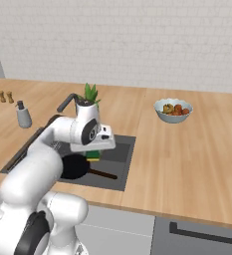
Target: Pick the pan and sponge and place them into the sink. Then turn on the water.
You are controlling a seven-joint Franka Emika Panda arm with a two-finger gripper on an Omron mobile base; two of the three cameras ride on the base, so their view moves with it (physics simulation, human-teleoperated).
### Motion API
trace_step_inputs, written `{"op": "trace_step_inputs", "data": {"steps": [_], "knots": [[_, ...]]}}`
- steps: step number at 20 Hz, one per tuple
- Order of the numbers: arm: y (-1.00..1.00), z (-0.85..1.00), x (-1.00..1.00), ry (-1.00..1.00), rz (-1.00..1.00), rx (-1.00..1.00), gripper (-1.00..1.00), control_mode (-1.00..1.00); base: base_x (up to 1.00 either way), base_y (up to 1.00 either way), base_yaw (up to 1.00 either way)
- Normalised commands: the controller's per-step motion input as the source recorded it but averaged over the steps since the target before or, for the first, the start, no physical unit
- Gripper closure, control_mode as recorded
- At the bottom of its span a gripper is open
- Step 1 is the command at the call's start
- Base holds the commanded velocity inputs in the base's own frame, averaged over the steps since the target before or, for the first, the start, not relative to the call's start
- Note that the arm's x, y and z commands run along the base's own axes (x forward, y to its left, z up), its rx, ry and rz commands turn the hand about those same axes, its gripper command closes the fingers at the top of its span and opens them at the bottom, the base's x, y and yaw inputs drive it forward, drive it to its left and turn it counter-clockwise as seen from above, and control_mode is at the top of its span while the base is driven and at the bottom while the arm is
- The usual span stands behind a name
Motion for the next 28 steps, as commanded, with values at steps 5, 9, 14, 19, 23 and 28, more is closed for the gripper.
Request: {"op": "trace_step_inputs", "data": {"steps": [5, 9, 14, 19, 23, 28], "knots": [[0.13, -0.46, 0.35, 0.03, 0.11, 0.01, 1.0, -1.0, 0.0, 0.0, 0.0], [0.18, -0.31, 0.44, 0.14, 0.01, 0.0, 1.0, -1.0, 0.0, 0.0, 0.0], [0.04, -0.4, 0.41, 0.04, 0.0, 0.0, 1.0, -1.0, 0.0, 0.0, 0.0], [0.0, -0.51, 0.28, 0.0, 0.0, 0.0, 1.0, -1.0, 0.0, 0.0, 0.0], [0.03, -0.45, 0.18, -0.01, 0.0, 0.0, 1.0, -1.0, 0.0, 0.0, 0.0], [0.01, -0.45, 0.14, -0.01, 0.0, 0.0, 1.0, -1.0, 0.0, 0.0, 0.0]]}}
